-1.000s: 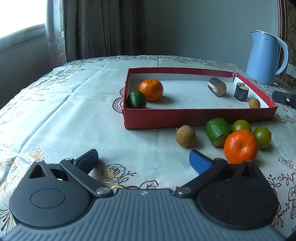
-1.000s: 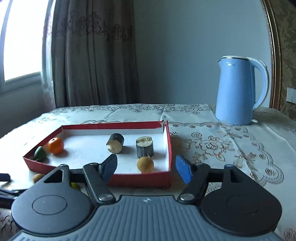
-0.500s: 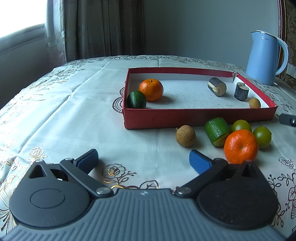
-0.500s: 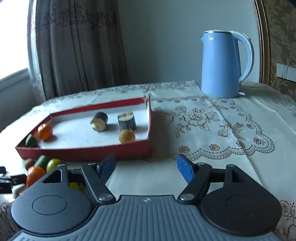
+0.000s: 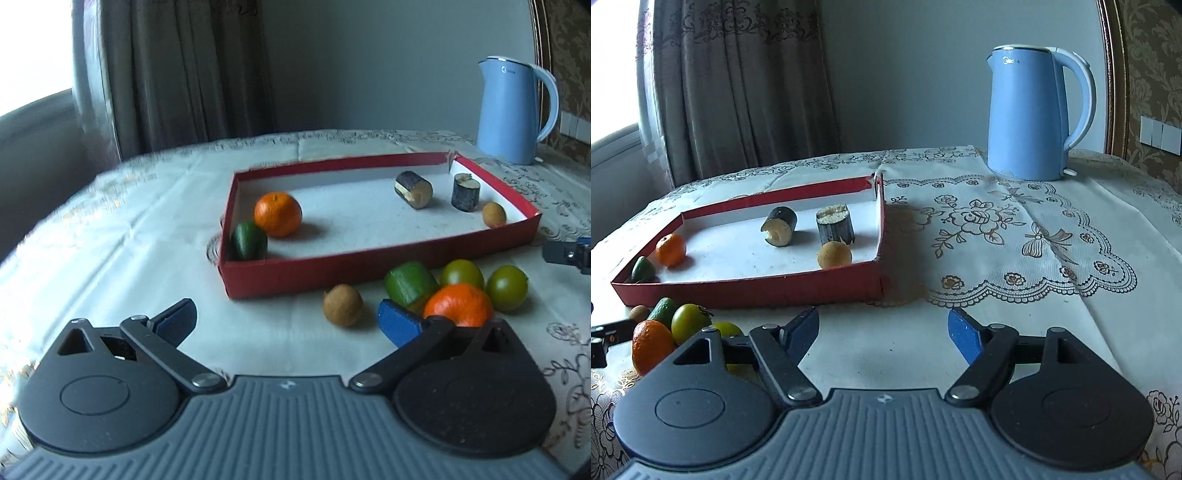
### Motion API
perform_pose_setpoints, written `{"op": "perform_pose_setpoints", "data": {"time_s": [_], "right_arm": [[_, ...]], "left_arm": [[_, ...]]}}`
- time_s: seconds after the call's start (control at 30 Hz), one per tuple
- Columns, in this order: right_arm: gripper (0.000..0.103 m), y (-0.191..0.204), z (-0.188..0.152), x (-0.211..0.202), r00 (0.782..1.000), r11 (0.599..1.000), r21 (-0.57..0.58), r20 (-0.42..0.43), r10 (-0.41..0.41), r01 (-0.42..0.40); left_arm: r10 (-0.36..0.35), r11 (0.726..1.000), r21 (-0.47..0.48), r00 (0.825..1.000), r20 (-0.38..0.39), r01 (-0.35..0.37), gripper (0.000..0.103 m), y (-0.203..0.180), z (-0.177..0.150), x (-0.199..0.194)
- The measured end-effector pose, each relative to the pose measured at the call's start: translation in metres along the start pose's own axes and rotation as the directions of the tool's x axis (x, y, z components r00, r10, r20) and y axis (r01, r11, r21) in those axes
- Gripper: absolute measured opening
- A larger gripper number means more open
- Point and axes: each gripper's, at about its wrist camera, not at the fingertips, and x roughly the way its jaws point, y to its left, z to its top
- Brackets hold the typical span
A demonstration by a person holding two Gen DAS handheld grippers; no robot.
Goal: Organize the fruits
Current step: 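Close the left gripper on the second brown round fruit while the right gripper withdraws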
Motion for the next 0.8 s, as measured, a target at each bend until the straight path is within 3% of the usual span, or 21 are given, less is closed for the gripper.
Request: {"op": "perform_pose_setpoints", "data": {"time_s": [0.2,0.27,0.33,0.37,0.53,0.63,0.8], "right_arm": [[0.077,-0.001,0.000,0.001,1.000,1.000,0.003,-0.005,-0.001,0.001],[0.077,-0.001,0.000,0.001,1.000,1.000,0.003,-0.007,-0.001,0.001],[0.077,0.000,0.000,0.001,1.000,1.000,0.002,-0.008,-0.002,0.002],[0.077,0.000,0.000,0.001,1.000,1.000,0.002,-0.009,-0.001,0.001],[0.077,0.000,0.000,0.002,1.000,1.000,0.001,-0.014,-0.002,0.002],[0.077,0.000,0.000,0.002,1.000,1.000,0.000,-0.019,-0.001,0.001],[0.077,0.000,0.000,0.004,1.000,1.000,0.004,-0.024,-0.001,0.001]], "left_arm": [[-0.014,1.000,0.010,1.000,-0.004,0.014,0.103,-0.004,0.001,0.009],[-0.021,1.000,0.015,1.000,-0.009,0.022,0.098,-0.005,0.001,0.011],[-0.034,0.999,0.015,0.999,-0.026,0.034,0.079,-0.004,0.001,0.014],[-0.038,0.999,0.010,0.999,-0.037,0.038,0.077,-0.004,0.001,0.016],[-0.090,0.996,-0.028,0.995,-0.046,0.089,0.045,0.002,0.001,0.017],[-0.110,0.994,-0.010,0.993,-0.039,0.110,0.033,0.000,0.000,0.016],[-0.141,0.990,-0.009,0.989,-0.035,0.141,0.025,-0.001,0.000,0.015]]}}
